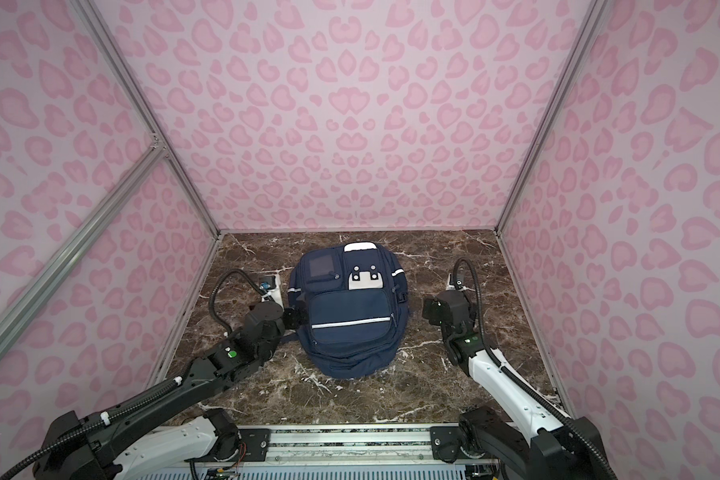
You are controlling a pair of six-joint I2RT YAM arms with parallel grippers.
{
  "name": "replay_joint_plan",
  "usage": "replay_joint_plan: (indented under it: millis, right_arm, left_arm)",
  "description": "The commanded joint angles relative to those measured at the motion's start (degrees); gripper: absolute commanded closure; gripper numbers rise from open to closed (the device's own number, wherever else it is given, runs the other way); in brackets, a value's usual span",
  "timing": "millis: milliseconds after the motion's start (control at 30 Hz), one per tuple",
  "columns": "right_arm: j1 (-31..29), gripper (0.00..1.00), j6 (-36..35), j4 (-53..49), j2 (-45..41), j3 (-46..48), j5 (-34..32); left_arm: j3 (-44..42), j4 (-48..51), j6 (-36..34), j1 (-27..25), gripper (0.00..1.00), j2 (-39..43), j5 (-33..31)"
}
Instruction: Pack the student bag
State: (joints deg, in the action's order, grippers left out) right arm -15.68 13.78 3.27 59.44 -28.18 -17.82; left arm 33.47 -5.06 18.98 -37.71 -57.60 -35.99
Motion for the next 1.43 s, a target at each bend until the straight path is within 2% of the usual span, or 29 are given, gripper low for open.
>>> replay_joint_plan:
  millis: [0,67,133,200,267,333,400,500,600,667,833,933,1200,1267,1400]
  right_arm:
    - [2.2,0.04,-11.6,22.0,-0.3,6.0,-4.1]
    - [4.4,0.04,-13.1,26.4,0.7,8.2,-4.1]
    - [7.9,0.04,-11.9,26.6,3.0,7.9,-1.3]
    - [10.3,0.04,-11.7,29.9,6.4,8.5,0.4]
    - [11.3,0.04,-12.6,35.9,10.6,10.0,-0.4]
    - [12.4,0.04,-13.0,41.5,14.9,10.8,2.5]
    - [12.8,0.04,-12.8,44.4,18.0,10.2,4.0]
    - [14.8,0.04,-10.9,46.1,21.1,8.6,8.8]
    - [16.0,0.04,-10.4,49.2,27.4,7.6,12.0]
    - [15.9,0.04,-11.9,55.8,29.8,9.5,14.9]
    - [15.9,0.02,-12.6,49.5,28.4,7.5,15.6]
    - [15.8,0.01,-12.8,51.0,28.8,7.9,15.8]
    - [15.9,0.01,-13.0,50.3,28.6,7.8,16.0]
    - [15.8,0.01,-13.0,50.3,28.6,7.7,16.0]
    - [15.8,0.01,-13.0,50.3,28.6,7.8,15.9]
  left_arm:
    - [-5.2,-13.9,-13.9,8.2,0.04,0.8,-2.3]
    - [-7.1,-17.1,-16.7,13.4,0.04,-0.2,0.5]
    - [-7.8,-18.5,-19.4,19.7,0.01,-2.6,7.6]
    - [-7.7,-19.2,-21.1,25.4,0.02,-6.6,13.0]
    - [-8.9,-23.5,-19.1,31.3,0.02,-9.9,18.0]
    - [-12.4,-31.0,-14.4,37.3,0.02,-12.0,25.9]
    - [-15.6,-39.7,-11.1,40.4,0.02,-14.5,30.7]
    - [-16.0,-44.5,-13.2,40.3,0.03,-17.1,30.9]
    - [-15.7,-49.2,-11.7,41.1,0.02,-22.7,29.3]
    - [-15.3,-51.7,-13.1,40.6,0.02,-26.3,30.8]
    - [-14.1,-50.3,-16.3,40.5,0.02,-27.2,38.5]
    - [-14.4,-50.6,-17.2,41.0,0.02,-26.9,41.4]
    - [-14.8,-51.0,-17.2,40.8,0.02,-26.7,41.0]
    - [-13.5,-49.3,-16.4,40.7,0.02,-27.5,38.2]
    - [-14.3,-50.3,-16.7,39.8,0.02,-26.7,36.5]
